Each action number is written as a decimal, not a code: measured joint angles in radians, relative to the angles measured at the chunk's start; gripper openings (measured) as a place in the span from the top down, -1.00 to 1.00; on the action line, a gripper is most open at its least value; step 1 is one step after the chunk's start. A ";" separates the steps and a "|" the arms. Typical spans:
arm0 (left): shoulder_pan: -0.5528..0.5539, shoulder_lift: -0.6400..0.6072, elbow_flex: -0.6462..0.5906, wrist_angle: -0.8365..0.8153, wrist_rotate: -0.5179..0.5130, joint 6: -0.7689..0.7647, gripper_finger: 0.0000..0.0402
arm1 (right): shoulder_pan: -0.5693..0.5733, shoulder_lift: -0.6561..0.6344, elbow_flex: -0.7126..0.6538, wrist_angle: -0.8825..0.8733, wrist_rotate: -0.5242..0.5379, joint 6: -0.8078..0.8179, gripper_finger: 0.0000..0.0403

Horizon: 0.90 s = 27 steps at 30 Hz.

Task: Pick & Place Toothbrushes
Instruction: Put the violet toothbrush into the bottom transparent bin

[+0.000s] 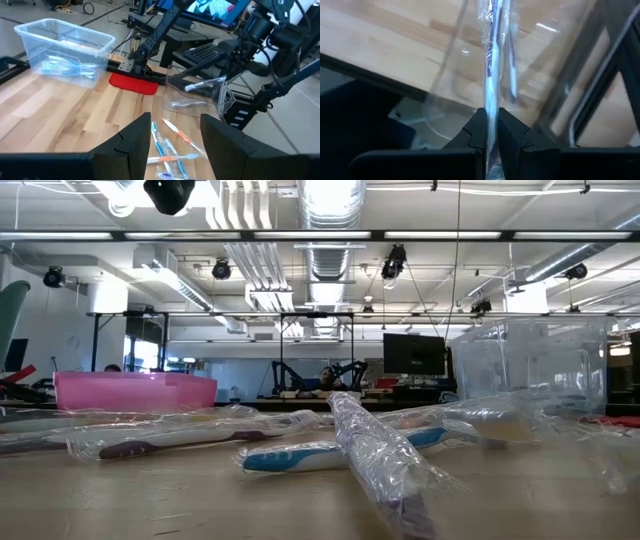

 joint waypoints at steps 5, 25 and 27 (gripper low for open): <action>0.000 0.000 0.000 0.000 0.000 -0.016 0.12 | 0.040 0.008 -0.035 -0.003 -0.042 0.000 0.91; 0.000 0.000 0.000 0.000 0.000 -0.052 0.12 | 0.117 -0.005 -0.259 0.060 0.007 -0.020 0.91; 0.000 0.000 0.000 -0.001 0.000 -0.052 0.12 | 0.120 -0.006 -0.276 0.069 0.008 -0.026 0.91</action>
